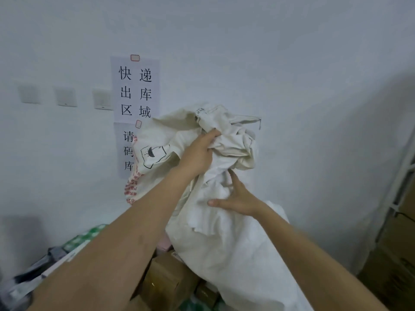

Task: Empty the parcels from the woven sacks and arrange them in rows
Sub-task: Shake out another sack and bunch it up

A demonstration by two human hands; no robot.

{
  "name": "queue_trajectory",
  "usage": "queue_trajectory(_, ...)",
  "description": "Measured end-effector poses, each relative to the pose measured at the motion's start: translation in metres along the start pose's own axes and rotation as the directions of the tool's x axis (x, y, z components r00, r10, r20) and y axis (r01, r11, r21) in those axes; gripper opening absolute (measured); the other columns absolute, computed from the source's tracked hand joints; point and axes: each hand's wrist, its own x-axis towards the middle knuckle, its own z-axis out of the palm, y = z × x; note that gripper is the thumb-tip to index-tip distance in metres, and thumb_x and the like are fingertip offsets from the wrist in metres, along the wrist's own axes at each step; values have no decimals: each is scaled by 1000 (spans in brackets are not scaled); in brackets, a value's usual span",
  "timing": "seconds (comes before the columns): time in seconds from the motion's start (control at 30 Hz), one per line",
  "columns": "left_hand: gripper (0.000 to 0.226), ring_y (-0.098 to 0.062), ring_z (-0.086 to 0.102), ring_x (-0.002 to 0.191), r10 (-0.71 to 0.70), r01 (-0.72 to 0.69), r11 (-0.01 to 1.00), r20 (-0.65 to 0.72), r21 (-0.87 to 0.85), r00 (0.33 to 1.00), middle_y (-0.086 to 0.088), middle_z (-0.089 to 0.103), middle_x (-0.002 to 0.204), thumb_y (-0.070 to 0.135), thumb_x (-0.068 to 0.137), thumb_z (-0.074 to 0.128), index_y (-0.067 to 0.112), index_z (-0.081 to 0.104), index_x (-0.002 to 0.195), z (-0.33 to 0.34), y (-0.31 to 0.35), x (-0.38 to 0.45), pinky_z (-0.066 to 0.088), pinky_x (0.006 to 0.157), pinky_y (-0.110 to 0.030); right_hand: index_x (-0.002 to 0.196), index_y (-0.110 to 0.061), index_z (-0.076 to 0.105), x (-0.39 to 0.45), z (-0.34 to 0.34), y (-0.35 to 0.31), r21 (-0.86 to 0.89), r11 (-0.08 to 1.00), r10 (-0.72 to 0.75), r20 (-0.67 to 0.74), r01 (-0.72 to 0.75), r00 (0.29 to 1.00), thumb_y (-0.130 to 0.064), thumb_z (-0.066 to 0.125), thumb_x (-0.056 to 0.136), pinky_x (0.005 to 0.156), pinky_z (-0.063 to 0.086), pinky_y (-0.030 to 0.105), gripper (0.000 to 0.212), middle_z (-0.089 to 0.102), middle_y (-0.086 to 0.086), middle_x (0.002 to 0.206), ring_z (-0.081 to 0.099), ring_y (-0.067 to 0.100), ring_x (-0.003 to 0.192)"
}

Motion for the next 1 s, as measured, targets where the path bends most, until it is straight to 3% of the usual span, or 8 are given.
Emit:
queue_trajectory(0.07, 55, -22, 42, 131, -19, 18, 999, 31, 32, 999, -5, 46, 143, -5, 90, 38, 21, 47, 138, 7, 5, -8, 33, 105, -29, 152, -33, -5, 3, 15, 5, -182, 983, 10, -28, -15, 1000, -75, 75, 49, 113, 31, 49, 137, 16, -2, 158, 24, 24, 144)
queue_trajectory(0.13, 56, -20, 42, 131, -40, 38, 997, 20, 69, 999, -2, 46, 144, -3, 90, 39, 24, 46, 139, 13, 10, -19, 34, 104, -28, 153, -26, 8, 3, 23, 17, -130, 991, 10, -100, -23, 995, -65, 77, 63, 110, 35, 46, 120, 24, 0, 155, 31, 25, 140)
queue_trajectory(0.2, 56, -19, 43, 130, -58, 59, 995, -6, 80, 998, 0, 47, 143, -1, 91, 39, 26, 47, 139, 15, 13, -27, 38, 103, -31, 152, -28, 16, -7, 25, 31, 187, 982, 8, -164, 23, 986, -54, 79, 69, 108, 39, 40, 108, 28, -3, 154, 35, 21, 139)
queue_trajectory(0.3, 55, -17, 45, 128, -85, 88, 993, -33, 85, 996, 1, 49, 141, 0, 90, 39, 28, 49, 136, 21, 16, -40, 37, 98, -25, 151, -37, 4, -29, 10, 40, 594, 786, 8, -287, 171, 958, -33, 85, 71, 107, 36, 32, 114, 23, -10, 156, 33, 12, 138)
queue_trajectory(0.53, 55, -7, 45, 122, -178, 169, 979, -79, -113, 981, 1, 51, 138, -9, 88, 36, 18, 54, 132, 33, 44, -60, 31, 89, -3, 139, -53, -4, -23, -12, 17, 413, 847, -175, -377, 334, 910, -58, 90, 46, 111, 39, 40, 132, 26, -10, 153, 37, 9, 137)
queue_trajectory(0.63, 54, -14, 50, 121, -179, 175, 981, -46, -87, 983, -3, 57, 132, -7, 86, 38, 18, 56, 130, 35, 49, -65, 39, 95, -15, 142, -37, -4, -11, -6, 15, 475, 844, -89, -336, 250, 938, -49, 90, 53, 104, 46, 37, 130, 40, -9, 141, 49, 9, 124)
queue_trajectory(0.87, 55, -18, 55, 115, -127, 125, 991, 37, 36, 991, -3, 63, 125, -6, 83, 40, 24, 58, 127, 36, 51, -71, 45, 94, -27, 124, -15, 56, 3, 13, 11, 653, 731, -29, -256, 195, 966, -24, 70, 67, 91, 55, 43, 60, 68, 9, 114, 66, 23, 105)
queue_trajectory(1.0, 55, -16, 57, 112, -129, 125, 991, 94, 49, 987, 1, 61, 128, -3, 88, 40, 29, 54, 131, 30, 46, -74, 46, 93, -29, 123, -8, 58, 7, 19, 9, 715, 687, 43, -222, 132, 974, -12, 59, 90, 60, 52, 22, 32, 68, 11, 102, 66, 20, 88)
